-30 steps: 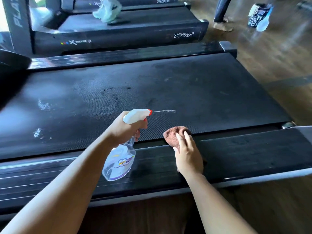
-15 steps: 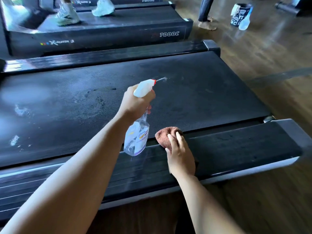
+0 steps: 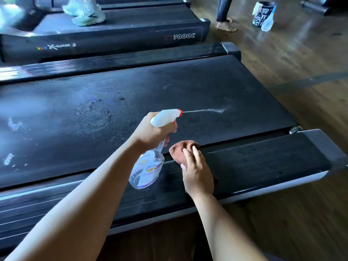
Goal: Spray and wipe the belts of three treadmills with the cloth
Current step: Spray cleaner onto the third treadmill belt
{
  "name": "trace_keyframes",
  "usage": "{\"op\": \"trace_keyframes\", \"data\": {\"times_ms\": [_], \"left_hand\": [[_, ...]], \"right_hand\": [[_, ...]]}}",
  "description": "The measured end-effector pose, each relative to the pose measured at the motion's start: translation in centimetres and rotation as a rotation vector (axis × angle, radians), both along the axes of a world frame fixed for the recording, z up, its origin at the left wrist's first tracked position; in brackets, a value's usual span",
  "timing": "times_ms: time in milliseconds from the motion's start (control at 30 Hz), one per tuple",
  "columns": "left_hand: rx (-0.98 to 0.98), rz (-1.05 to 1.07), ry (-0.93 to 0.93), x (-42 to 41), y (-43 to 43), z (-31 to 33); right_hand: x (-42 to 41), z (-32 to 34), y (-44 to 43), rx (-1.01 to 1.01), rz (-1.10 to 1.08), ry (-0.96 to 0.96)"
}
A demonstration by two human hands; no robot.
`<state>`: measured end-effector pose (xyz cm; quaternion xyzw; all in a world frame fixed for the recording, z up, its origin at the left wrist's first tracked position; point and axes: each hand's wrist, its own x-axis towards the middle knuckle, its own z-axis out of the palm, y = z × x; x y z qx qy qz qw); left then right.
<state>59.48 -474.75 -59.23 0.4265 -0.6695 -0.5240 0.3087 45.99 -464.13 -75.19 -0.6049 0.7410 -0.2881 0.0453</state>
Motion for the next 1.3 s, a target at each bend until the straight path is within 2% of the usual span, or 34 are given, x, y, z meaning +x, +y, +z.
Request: {"op": "trace_keyframes", "data": {"times_ms": [267,467,833,1300], "left_hand": [[0.001,0.191,0.152,5.6,2.4,0.9],[-0.031,0.351,0.237,11.8,3.9,1.9],[-0.144,0.596,0.235,27.2,6.1,-0.3],[-0.315,0.999,0.19,41.1,8.5,-0.9]], "right_hand": [[0.4,0.3,-0.2,-0.001,-0.035,0.021],[3.8,1.4,-0.4,0.008,-0.041,-0.011],[17.0,3.4,-1.5,-0.022,0.168,-0.06],[30.0,4.6,-2.7,0.079,0.357,-0.117]]}}
